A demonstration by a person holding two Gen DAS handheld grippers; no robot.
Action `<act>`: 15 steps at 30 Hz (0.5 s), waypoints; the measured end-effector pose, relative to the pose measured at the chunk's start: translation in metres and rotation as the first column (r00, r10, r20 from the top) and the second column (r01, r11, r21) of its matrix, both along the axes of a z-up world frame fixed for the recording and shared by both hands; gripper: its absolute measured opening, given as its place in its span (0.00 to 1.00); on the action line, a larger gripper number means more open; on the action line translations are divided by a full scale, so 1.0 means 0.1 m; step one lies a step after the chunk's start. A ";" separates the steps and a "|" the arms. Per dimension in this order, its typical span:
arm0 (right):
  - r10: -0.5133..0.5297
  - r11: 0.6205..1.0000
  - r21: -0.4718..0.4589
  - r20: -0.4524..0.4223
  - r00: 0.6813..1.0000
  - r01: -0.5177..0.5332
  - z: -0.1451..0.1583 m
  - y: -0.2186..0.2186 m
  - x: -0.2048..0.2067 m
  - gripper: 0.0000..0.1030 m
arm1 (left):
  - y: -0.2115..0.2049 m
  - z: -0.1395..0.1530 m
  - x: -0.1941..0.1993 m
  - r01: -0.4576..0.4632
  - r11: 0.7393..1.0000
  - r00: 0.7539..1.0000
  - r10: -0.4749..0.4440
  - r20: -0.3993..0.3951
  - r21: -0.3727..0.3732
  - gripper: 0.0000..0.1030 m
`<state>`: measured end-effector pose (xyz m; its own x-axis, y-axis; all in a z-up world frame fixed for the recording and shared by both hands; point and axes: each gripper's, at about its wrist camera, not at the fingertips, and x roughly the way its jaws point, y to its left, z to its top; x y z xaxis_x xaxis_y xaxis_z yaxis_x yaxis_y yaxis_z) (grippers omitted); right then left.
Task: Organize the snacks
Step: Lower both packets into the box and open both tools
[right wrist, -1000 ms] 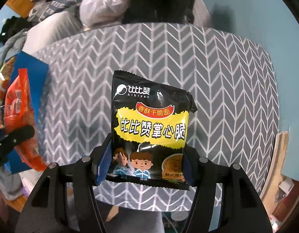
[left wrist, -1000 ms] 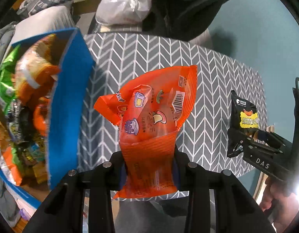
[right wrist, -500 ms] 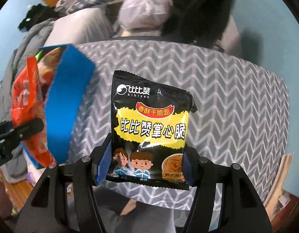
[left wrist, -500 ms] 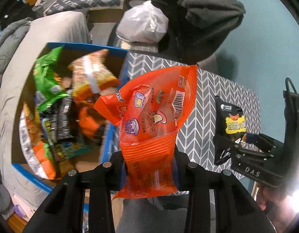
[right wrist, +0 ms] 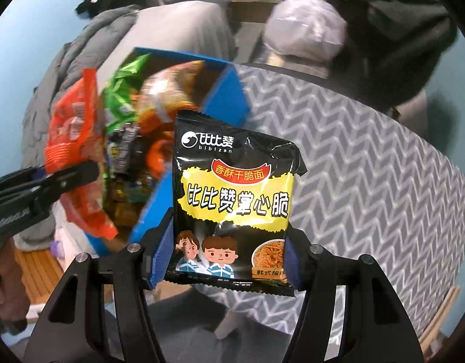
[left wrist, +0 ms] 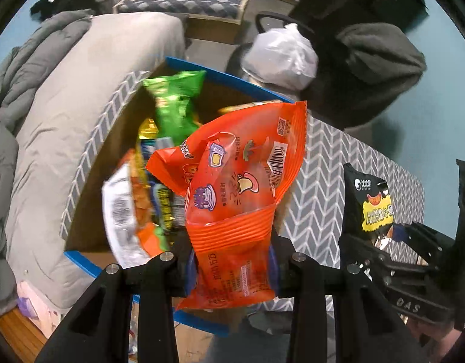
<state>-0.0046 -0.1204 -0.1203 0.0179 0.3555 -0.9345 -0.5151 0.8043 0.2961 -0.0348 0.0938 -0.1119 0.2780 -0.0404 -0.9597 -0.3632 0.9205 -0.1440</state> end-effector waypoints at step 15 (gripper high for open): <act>0.116 0.992 0.058 -0.015 0.993 -0.115 -0.02 0.88 -0.15 0.60 | 0.50 -0.33 -0.13 -0.049 0.999 0.998 0.048 -0.042 -0.011 0.36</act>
